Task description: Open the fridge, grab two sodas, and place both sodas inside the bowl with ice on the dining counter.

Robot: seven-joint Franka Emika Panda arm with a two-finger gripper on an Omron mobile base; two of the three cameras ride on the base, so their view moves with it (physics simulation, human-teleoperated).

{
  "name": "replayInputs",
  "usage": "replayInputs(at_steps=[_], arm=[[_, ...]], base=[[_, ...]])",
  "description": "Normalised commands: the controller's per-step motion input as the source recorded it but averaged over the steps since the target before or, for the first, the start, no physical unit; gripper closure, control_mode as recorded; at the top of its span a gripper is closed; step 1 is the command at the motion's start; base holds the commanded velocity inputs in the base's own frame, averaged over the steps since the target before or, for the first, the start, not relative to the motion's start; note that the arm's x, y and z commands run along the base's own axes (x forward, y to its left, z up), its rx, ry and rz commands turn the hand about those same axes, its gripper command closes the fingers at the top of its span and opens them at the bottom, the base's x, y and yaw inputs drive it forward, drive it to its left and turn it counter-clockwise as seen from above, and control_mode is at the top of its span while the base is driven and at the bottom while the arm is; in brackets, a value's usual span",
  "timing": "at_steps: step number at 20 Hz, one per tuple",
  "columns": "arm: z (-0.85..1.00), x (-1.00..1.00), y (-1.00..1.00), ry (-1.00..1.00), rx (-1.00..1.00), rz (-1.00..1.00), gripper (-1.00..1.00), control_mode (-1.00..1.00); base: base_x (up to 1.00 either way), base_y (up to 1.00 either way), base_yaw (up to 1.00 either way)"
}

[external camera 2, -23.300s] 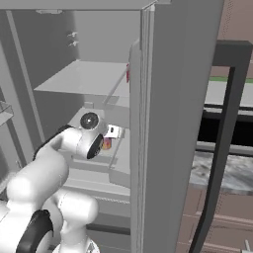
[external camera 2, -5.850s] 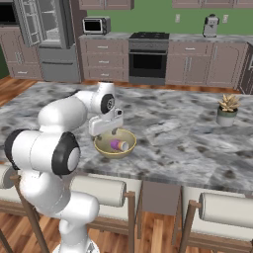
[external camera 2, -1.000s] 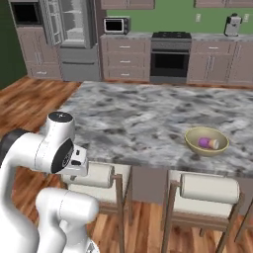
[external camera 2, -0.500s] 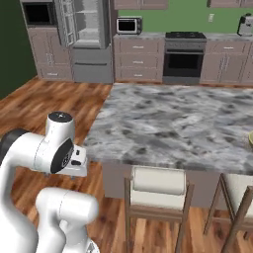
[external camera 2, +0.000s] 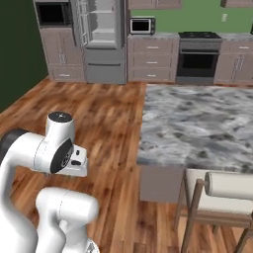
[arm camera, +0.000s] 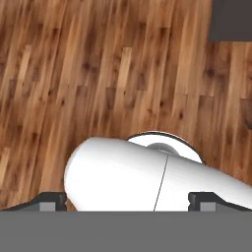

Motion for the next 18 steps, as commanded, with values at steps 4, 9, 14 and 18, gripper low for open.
replayInputs(at_steps=[4, 9, 14, 18], arm=[[0.00, 0.00, 0.00, 0.00, 0.00, 0.00, -1.00, 1.00], [0.00, 0.00, 0.00, 0.00, 0.00, 0.00, -1.00, 1.00], [0.00, 0.00, 0.00, 0.00, 0.00, 0.00, -1.00, 1.00], [0.00, 0.00, 0.00, 0.00, 0.00, 0.00, -1.00, 1.00]], base=[[0.13, 1.00, -0.07], [0.58, 1.00, -0.04], [0.92, 0.98, 0.00], [1.00, 0.70, 0.00]])
